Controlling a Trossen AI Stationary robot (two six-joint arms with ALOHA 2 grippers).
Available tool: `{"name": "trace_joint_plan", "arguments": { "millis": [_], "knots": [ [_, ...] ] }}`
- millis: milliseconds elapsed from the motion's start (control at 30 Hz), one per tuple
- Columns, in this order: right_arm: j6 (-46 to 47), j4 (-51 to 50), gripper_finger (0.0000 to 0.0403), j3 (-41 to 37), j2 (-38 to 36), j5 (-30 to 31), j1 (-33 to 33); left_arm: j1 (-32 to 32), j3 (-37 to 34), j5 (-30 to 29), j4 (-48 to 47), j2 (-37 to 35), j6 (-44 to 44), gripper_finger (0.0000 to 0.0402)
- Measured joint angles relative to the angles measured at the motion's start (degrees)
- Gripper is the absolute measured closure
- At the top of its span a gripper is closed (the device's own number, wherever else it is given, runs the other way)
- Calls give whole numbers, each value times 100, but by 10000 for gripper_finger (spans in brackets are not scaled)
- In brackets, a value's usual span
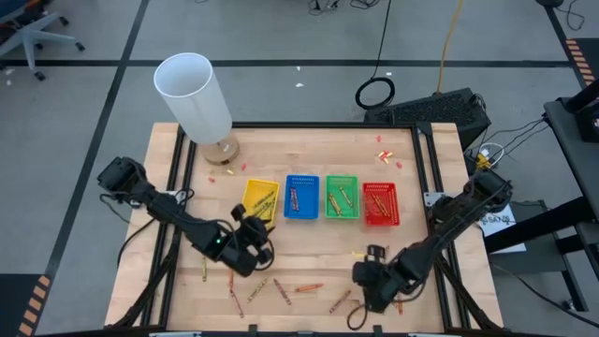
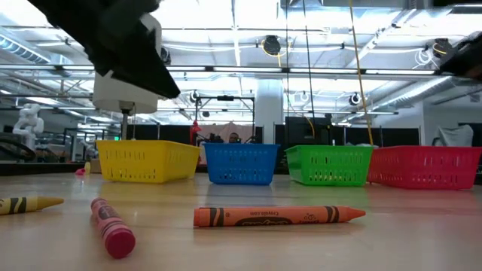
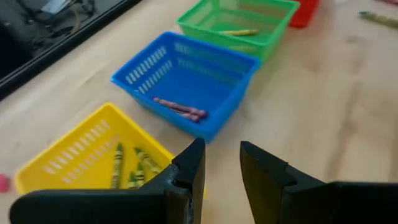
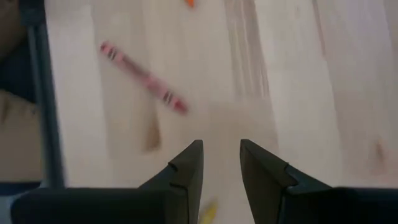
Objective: Sort crayons
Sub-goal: Put the yellow crayon into the green bin
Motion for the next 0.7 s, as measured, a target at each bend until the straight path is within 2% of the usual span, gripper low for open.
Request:
{"name": "trace_joint_plan", "arguments": {
  "millis": [167, 433, 700],
  "knots": [
    [976, -974, 310, 647, -10, -53, 510, -181, 0, 17, 66, 0, 22, 301],
    [2114, -1039, 303, 770, 199, 19, 1217, -251, 0, 39, 90, 0, -1, 301],
    [2405, -1125, 256, 770, 829, -62, 1461, -168, 0, 38, 256, 0, 2, 301]
  ]
}}
